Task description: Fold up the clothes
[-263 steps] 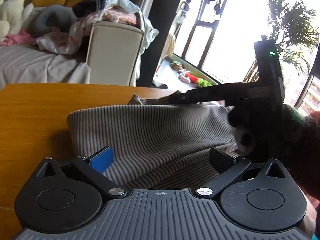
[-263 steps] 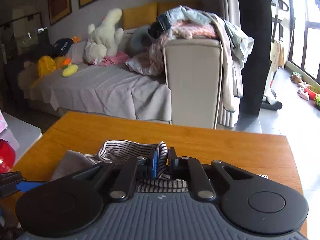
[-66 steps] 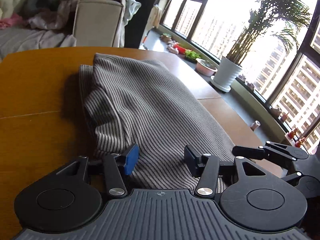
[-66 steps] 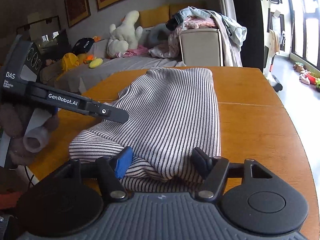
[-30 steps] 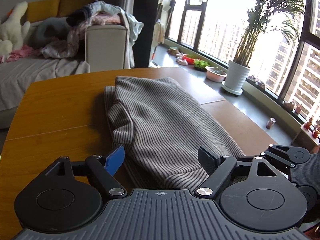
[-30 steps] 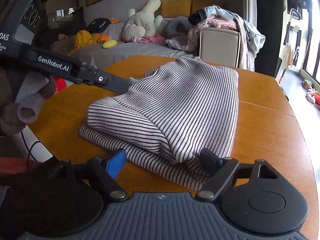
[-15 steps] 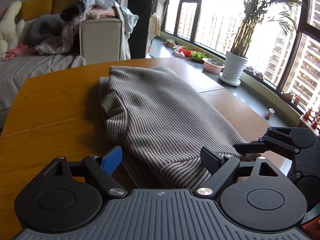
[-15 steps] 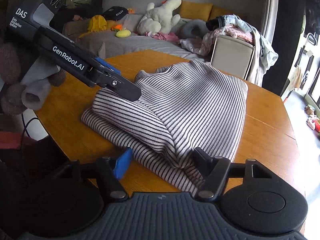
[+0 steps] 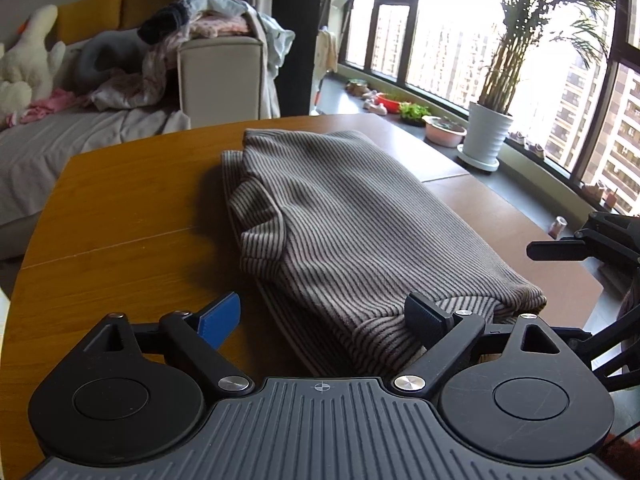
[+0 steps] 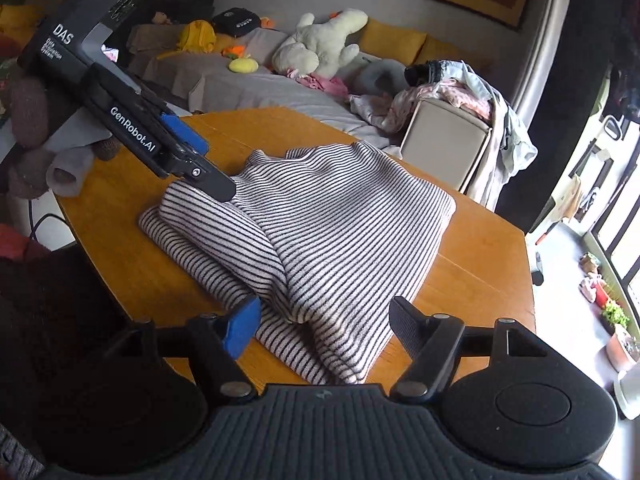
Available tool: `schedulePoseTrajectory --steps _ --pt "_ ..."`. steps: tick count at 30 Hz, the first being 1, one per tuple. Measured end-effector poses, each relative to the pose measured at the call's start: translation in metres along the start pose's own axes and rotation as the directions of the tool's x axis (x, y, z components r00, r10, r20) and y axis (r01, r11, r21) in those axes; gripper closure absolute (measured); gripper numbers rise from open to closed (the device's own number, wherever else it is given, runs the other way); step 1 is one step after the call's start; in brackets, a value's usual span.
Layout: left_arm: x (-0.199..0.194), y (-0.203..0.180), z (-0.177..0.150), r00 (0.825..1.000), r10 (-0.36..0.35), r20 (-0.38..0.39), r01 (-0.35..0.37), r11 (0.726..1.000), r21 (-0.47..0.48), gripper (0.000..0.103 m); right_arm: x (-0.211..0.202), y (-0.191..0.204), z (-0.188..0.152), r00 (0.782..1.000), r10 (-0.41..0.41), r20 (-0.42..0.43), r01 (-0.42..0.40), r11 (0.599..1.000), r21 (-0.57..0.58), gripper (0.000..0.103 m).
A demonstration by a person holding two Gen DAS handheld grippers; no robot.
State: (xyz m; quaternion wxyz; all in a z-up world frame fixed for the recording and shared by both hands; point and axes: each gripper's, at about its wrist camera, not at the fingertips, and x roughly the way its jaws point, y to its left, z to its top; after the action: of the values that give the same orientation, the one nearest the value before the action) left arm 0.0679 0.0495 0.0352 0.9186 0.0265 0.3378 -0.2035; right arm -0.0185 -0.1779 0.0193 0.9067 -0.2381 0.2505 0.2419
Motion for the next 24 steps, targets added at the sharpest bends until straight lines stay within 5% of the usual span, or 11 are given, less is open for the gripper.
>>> schedulePoseTrajectory --steps 5,10,12,15,19,24 --pt "0.001 0.0 0.0 1.0 0.018 -0.004 -0.018 1.0 0.0 0.009 0.004 0.032 0.009 0.998 0.065 0.023 -0.059 0.976 -0.208 0.027" --pt "-0.001 -0.001 0.0 1.0 0.024 0.0 -0.024 1.0 -0.002 0.008 0.019 0.053 0.016 0.997 0.077 0.027 -0.065 0.953 -0.297 0.026" --pt "-0.003 -0.001 0.0 1.0 0.025 0.003 -0.025 1.0 -0.001 0.008 0.03 0.045 0.022 0.998 0.055 0.002 -0.054 0.974 -0.218 0.048" --pt "-0.01 0.0 -0.001 0.999 0.035 0.014 -0.035 0.999 0.007 0.008 0.042 0.007 0.029 0.987 0.16 -0.031 -0.157 0.984 0.079 0.048" --pt "-0.021 0.009 -0.004 0.998 0.051 0.029 -0.051 0.999 0.002 0.006 0.051 -0.035 0.024 0.961 0.277 0.001 -0.259 0.897 0.357 0.049" --pt "-0.03 0.016 -0.007 0.997 0.07 0.034 -0.07 0.997 0.013 0.006 0.057 -0.055 0.018 0.946 0.323 0.037 -0.301 0.824 0.48 0.049"
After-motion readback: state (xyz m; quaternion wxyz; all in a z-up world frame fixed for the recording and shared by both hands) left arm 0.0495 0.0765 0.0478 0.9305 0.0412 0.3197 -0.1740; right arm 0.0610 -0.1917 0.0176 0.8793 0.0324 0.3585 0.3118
